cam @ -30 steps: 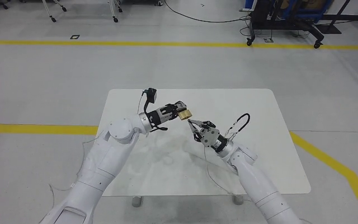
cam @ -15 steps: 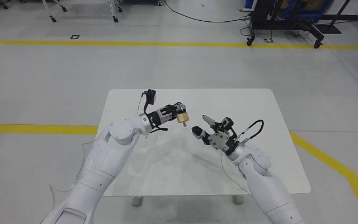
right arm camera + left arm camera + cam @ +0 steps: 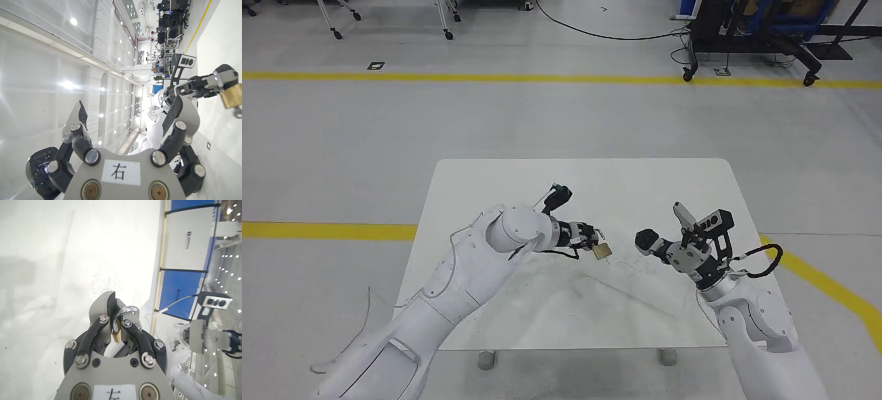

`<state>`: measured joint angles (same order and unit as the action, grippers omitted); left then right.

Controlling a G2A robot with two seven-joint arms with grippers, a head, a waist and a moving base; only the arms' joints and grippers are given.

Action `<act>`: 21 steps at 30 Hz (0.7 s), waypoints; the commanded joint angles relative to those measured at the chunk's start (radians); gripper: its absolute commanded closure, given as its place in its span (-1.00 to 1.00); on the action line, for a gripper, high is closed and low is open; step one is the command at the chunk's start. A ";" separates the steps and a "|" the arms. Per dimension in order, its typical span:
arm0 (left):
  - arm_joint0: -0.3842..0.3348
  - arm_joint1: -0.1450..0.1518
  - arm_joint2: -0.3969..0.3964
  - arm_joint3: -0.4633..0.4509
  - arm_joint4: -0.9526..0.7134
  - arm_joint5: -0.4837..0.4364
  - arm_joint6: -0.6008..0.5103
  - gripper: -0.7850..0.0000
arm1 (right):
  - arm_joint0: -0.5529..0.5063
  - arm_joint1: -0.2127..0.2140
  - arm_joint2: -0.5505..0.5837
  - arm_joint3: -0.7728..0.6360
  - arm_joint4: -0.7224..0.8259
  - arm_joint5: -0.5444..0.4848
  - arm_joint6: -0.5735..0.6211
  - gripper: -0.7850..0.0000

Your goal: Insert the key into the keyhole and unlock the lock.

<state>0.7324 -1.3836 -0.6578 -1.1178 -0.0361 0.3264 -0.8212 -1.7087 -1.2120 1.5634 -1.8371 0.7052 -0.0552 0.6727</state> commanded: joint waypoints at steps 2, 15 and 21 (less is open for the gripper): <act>-0.044 -0.041 0.064 0.066 -0.018 0.012 -0.002 1.00 | 0.000 0.000 0.000 0.000 0.000 0.000 0.000 -1.00; -0.131 -0.150 0.114 0.287 -0.122 -0.074 0.051 -1.00 | 0.000 0.000 0.000 0.000 0.000 0.000 0.000 -1.00; -0.101 -0.120 0.027 0.263 -0.129 -0.137 0.112 -1.00 | 0.000 0.000 0.000 0.000 0.000 0.000 0.000 -1.00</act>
<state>0.6225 -1.5107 -0.6159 -0.8431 -0.1715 0.1987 -0.7225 -1.7089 -1.2119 1.5638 -1.8373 0.7052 -0.0552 0.6727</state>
